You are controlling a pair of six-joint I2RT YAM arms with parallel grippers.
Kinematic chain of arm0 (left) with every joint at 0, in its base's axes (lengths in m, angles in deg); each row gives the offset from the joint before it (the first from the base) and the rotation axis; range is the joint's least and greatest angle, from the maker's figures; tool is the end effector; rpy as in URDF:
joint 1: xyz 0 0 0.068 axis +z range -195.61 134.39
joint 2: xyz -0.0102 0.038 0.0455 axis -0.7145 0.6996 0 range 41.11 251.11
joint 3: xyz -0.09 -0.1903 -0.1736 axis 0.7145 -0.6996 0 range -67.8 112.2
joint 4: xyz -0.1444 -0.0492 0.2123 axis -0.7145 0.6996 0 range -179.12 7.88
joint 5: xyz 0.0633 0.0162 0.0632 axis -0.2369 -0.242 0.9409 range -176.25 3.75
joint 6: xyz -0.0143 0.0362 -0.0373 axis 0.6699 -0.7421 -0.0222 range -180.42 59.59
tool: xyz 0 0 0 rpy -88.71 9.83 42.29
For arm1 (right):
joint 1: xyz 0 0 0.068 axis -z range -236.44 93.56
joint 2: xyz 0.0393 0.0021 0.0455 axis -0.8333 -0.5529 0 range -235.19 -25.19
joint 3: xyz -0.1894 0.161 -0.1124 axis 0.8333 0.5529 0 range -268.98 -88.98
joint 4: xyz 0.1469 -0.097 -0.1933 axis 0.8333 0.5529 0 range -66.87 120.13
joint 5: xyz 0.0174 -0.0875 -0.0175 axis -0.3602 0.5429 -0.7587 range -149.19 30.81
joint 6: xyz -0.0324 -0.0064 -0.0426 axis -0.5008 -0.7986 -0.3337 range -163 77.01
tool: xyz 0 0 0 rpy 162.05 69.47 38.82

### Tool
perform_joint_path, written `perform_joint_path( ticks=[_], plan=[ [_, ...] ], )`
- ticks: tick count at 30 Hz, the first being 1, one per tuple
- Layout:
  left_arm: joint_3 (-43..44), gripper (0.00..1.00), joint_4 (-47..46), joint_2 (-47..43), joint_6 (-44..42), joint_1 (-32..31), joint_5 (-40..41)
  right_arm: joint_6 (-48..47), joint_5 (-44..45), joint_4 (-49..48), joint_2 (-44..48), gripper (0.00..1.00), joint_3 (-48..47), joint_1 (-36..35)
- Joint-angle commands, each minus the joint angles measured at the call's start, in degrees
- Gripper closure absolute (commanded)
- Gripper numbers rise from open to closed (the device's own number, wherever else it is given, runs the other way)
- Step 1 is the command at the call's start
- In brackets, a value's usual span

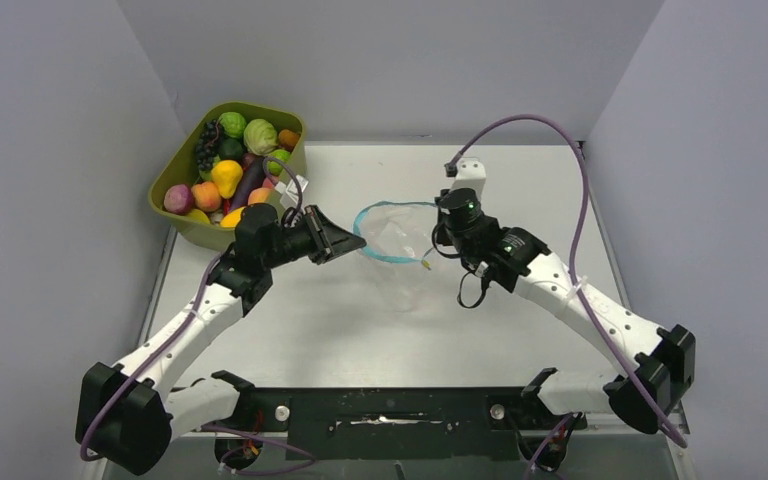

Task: Place the food in the zip-top bag and seal the zipper
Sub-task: Open the zipper of the food storage bag at the center of the board.

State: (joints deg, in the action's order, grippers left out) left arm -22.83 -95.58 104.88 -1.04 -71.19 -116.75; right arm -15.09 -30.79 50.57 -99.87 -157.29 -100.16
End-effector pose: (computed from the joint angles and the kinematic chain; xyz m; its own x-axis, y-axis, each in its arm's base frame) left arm 0.2238 -0.1273 0.3059 -0.8032 -0.4374 -0.4044 0.2516 0.3662 -0.8959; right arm 0.2197 0.1867 0.3420 -0.5061 0.0856 -0.8582 -0.0967 0.9832 0.1550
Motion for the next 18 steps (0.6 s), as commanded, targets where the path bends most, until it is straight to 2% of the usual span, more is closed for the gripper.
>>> perform_joint_path(
  ticks=[1, 6, 11, 14, 16, 18],
  plan=[
    [-2.7, 1.0, -4.9, -0.5, 0.8, 0.8, -7.7, 0.2, 1.5, -0.3, 7.5, 0.98, 2.4, 2.8],
    [-2.0, 1.0, -7.1, 4.7, 0.3, 0.5, -10.2, 2.2, -3.6, -1.6, 9.5, 1.0, 3.6, 2.4],
    [0.3, 1.0, -3.6, 7.3, -3.4, -0.8, -7.1, 3.1, -4.5, -1.2, 10.8, 1.0, 3.4, 1.1],
    [0.5, 0.83, -3.7, 7.1, -2.9, -1.5, -5.9, 2.9, -3.8, 1.3, 9.8, 1.0, 2.4, 0.5],
    [0.5, 0.68, -3.7, 6.1, -3.0, -2.6, -4.4, 3.5, -2.3, 3.2, 8.3, 1.0, 1.5, 0.2],
    [0.3, 0.58, -3.3, 4.5, -3.5, -3.6, -2.3, 4.3, -1.3, 4.4, 6.6, 1.0, 0.3, -0.3]
  ],
)
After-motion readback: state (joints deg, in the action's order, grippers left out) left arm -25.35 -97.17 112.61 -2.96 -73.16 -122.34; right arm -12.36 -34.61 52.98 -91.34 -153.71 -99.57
